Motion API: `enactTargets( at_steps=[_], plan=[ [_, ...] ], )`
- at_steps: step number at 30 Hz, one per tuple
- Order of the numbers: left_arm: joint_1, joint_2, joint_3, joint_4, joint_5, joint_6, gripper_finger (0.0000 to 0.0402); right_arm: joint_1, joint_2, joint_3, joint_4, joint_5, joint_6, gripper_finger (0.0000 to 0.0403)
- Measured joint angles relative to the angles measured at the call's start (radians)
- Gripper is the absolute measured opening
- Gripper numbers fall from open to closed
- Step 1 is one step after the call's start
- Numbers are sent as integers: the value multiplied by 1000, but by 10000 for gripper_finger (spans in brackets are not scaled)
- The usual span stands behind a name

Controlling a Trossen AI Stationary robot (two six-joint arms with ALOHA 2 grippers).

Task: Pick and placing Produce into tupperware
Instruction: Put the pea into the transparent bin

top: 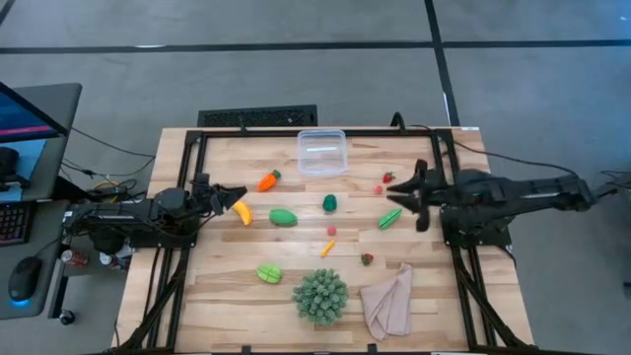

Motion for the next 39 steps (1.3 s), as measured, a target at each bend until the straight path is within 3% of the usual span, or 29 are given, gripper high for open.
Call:
enactTargets(
  at_steps=[6, 12, 16, 19, 26, 34, 39],
  plan=[
    [-1, 0, 0, -1, 45, -21, 208, -38, 184, 134, -466, -29, -58, 97],
    [-1, 0, 0, -9, 47, -29, 208, -60, 340, 249, -595, -124, -195, 97],
    [-1, 0, 0, -11, 47, -32, 208, -77, 419, 297, -683, -19, -249, 97],
    [-1, 0, 0, -16, 47, -32, 208, -99, 455, 305, -706, 61, -210, 97],
    [-1, 0, 0, -27, 45, -31, 208, -156, 518, 304, -755, 74, -145, 97],
    [-1, 0, 0, -27, 46, -30, 208, -155, 610, 304, -750, -116, -304, 117],
    [-1, 0, 0, -27, 46, -16, 208, -130, 699, 304, -767, -128, -441, 162]
  ],
)
